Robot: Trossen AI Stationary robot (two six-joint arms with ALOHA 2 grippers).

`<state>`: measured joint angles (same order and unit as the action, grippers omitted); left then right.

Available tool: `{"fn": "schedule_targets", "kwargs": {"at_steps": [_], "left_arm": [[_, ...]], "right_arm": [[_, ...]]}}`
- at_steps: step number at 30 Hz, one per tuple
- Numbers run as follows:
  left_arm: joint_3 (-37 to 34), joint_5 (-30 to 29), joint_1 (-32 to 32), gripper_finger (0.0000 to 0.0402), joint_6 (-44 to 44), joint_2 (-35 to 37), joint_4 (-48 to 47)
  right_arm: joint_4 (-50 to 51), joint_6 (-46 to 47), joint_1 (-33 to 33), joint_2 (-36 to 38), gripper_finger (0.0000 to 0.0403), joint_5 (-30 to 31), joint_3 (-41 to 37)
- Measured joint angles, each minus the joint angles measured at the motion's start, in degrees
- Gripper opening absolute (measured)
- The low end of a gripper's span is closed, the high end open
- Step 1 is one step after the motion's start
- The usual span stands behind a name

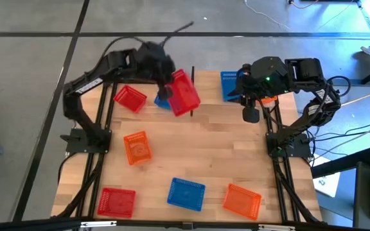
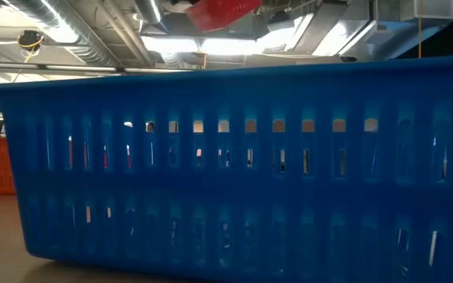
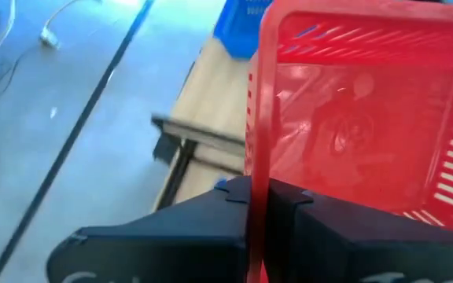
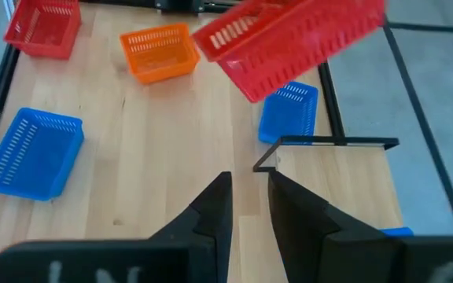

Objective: Stack baskets on shelf by color
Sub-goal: Put the middle red bin on the shelf

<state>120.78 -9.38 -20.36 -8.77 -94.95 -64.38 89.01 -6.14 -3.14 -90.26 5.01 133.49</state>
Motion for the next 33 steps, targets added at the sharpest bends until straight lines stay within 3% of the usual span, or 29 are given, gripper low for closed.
{"fn": "schedule_targets", "kwargs": {"at_steps": [3,7,11,22,33], "left_arm": [[3.8,5.2,-2.6,0.0000,-5.0,-3.6,2.0],[7.1,11.1,-5.4,0.0000,-10.7,-8.5,4.6],[7.6,14.7,-7.8,0.0000,-11.5,-13.1,9.3],[7.6,19.2,-12.3,0.0000,-12.1,-22.6,16.0],[7.6,17.2,-12.4,0.0000,-14.4,-27.3,17.2]], "right_arm": [[0.0,-0.6,0.0,0.0,0.0083,1.5,0.0],[0.0,0.0,0.0,0.0,0.0083,7.7,0.0],[0.0,-0.1,0.0,0.0,0.0083,9.6,0.0],[0.0,0.1,0.0,0.0,0.0083,9.5,0.0],[0.0,0.1,0.0,0.0,0.0083,9.5,0.0]]}}
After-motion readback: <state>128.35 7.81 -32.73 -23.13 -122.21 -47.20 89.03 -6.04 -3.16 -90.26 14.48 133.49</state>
